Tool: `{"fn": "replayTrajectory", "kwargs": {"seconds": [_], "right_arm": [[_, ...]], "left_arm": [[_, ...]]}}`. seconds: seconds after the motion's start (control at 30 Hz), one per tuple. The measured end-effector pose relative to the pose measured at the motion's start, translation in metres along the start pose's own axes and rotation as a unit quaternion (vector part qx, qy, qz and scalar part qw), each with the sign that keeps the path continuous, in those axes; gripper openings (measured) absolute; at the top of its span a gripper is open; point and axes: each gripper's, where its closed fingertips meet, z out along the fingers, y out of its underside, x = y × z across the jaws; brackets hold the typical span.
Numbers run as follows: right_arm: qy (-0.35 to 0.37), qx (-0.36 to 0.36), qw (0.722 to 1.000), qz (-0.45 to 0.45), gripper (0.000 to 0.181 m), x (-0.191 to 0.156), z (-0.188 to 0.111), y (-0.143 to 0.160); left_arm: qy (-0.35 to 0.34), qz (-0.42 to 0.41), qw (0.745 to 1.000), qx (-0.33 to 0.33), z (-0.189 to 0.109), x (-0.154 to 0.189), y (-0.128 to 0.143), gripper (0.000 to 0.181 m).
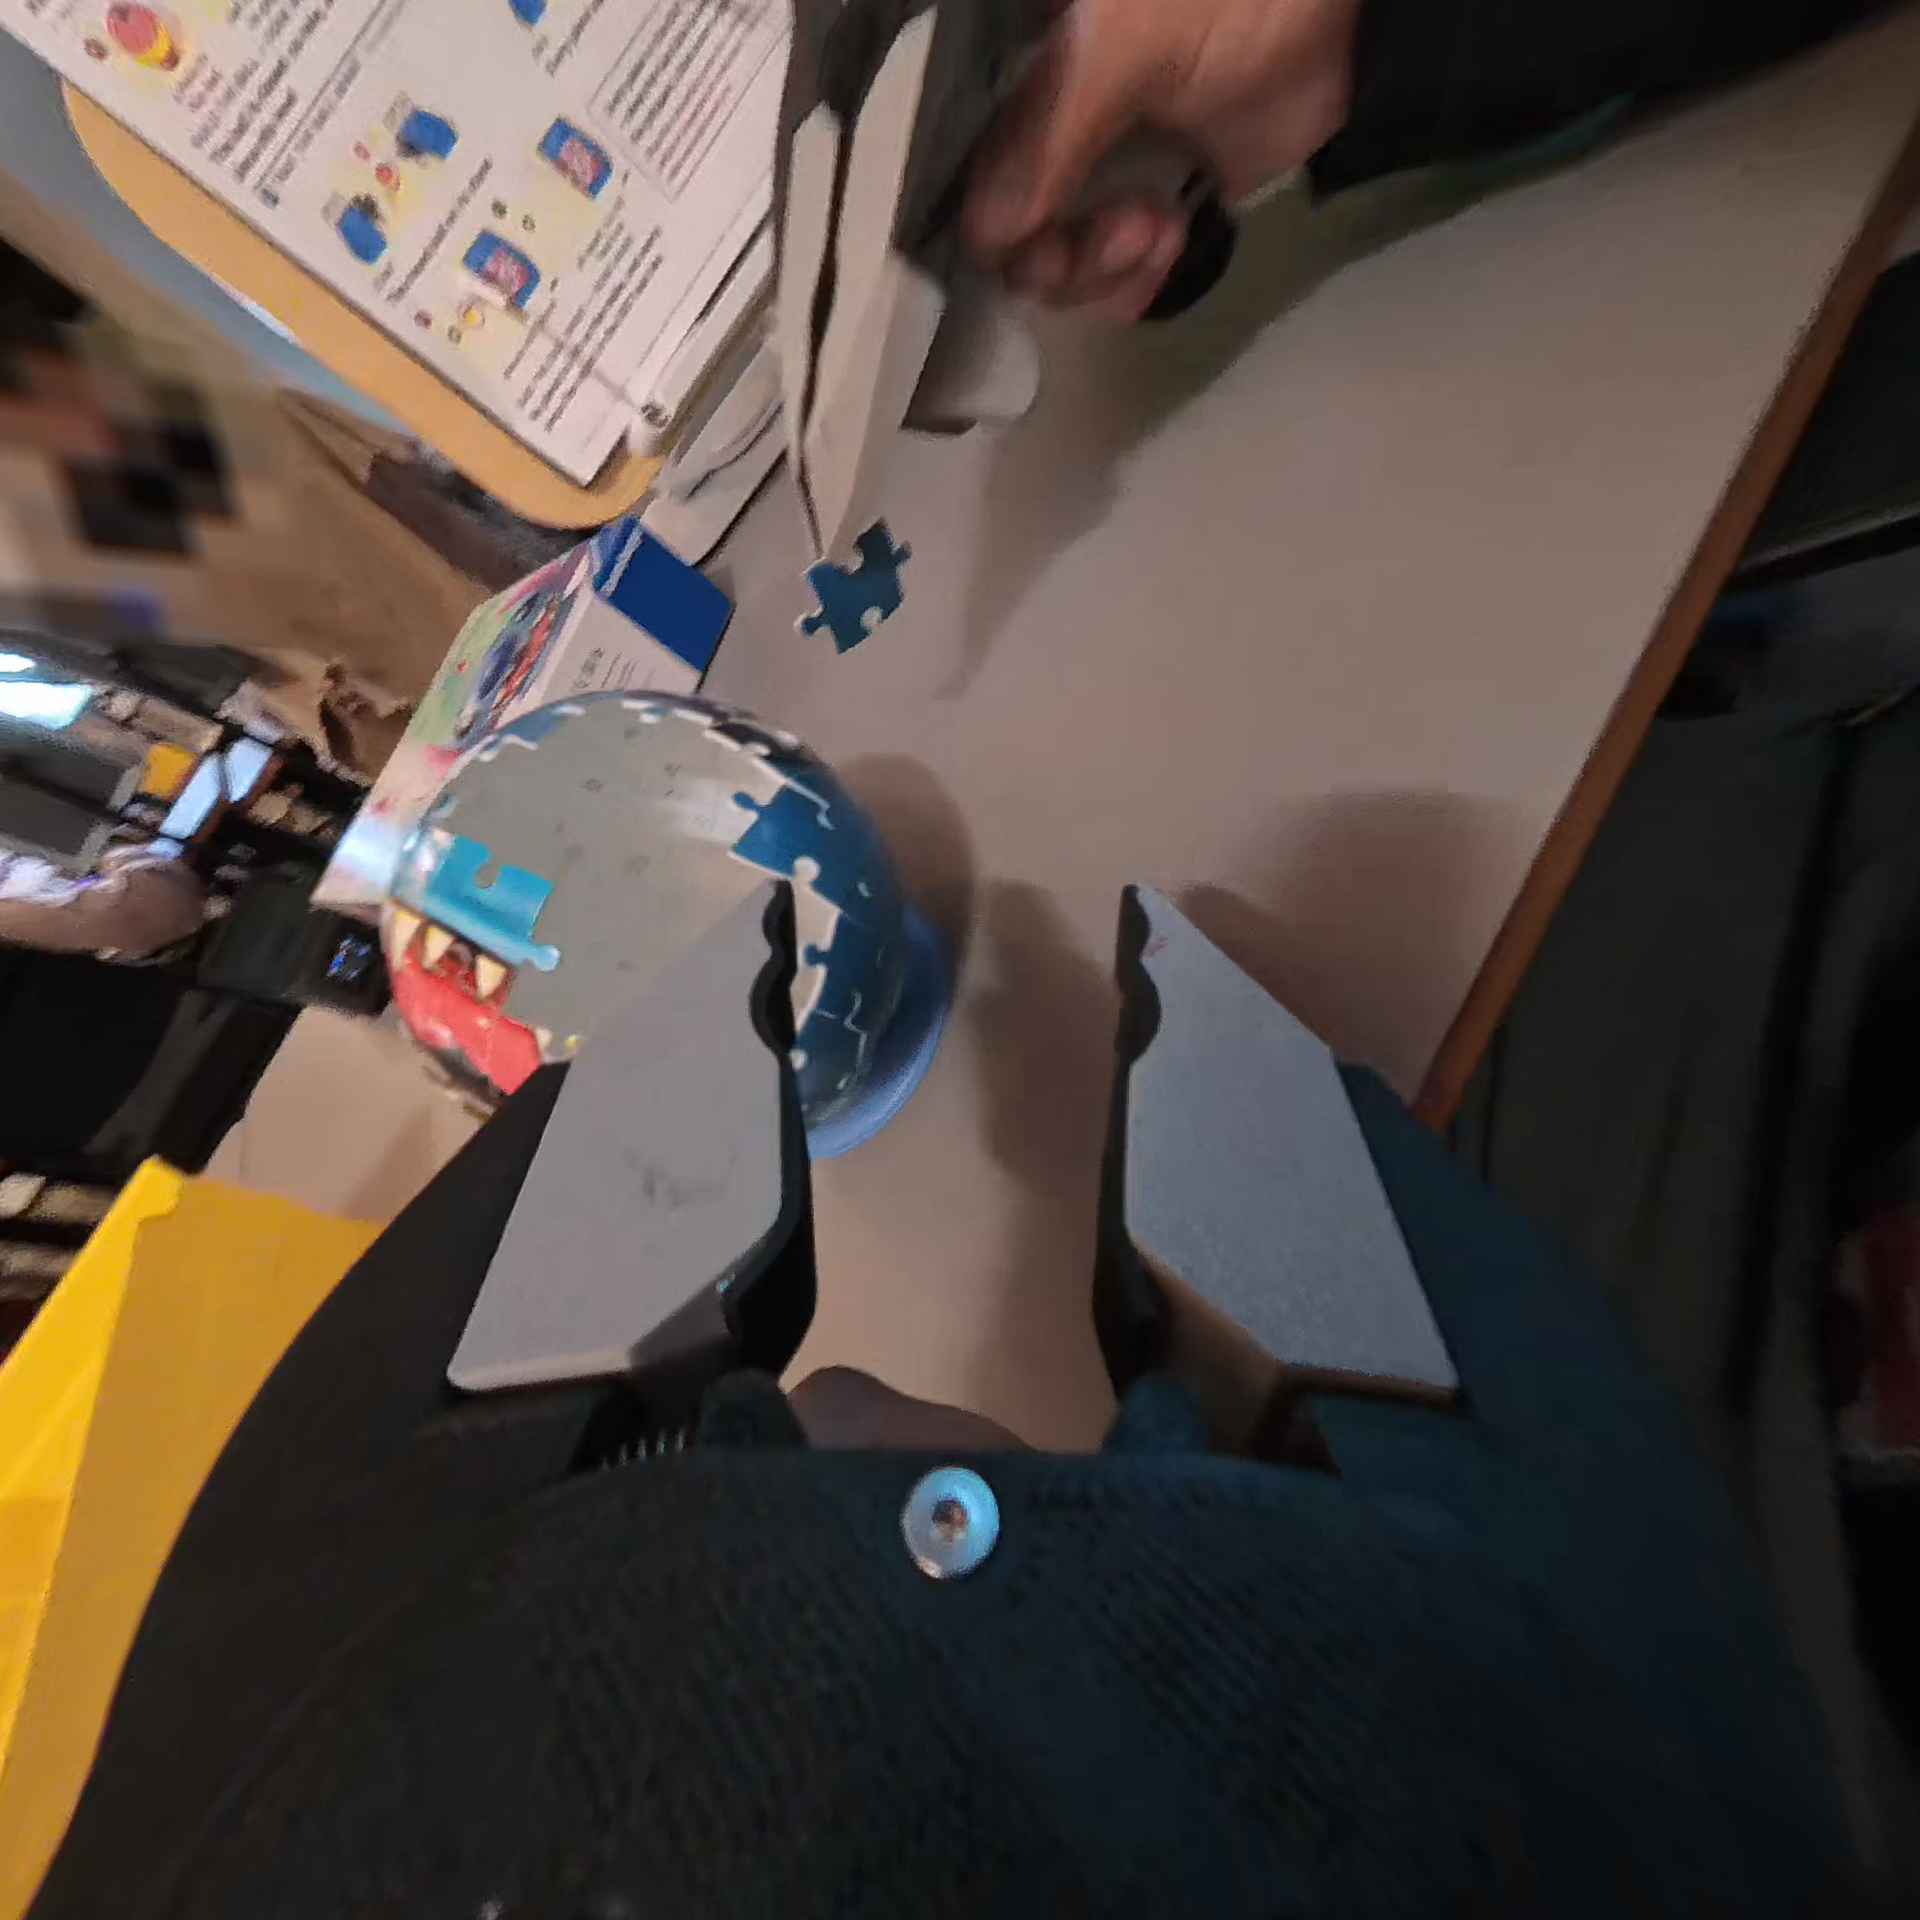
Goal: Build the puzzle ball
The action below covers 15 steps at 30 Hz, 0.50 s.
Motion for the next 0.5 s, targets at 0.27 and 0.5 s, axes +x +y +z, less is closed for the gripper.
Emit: {"fn": "replayTrajectory", "kwargs": {"seconds": [0.27, 0.5], "right_arm": [[-0.151, 0.122, 0.974, 0.115, 0.000, -0.080, -0.010, -0.034], [-0.220, 0.217, 0.930, 0.199, 0.000, -0.111, -0.026, -0.064]], "left_arm": [[0.005, -0.057, 0.998, 0.034, 0.007, 0.005, -0.024, 0.043], [0.099, -0.171, 0.970, 0.141, -0.004, 0.020, -0.059, 0.035]]}}
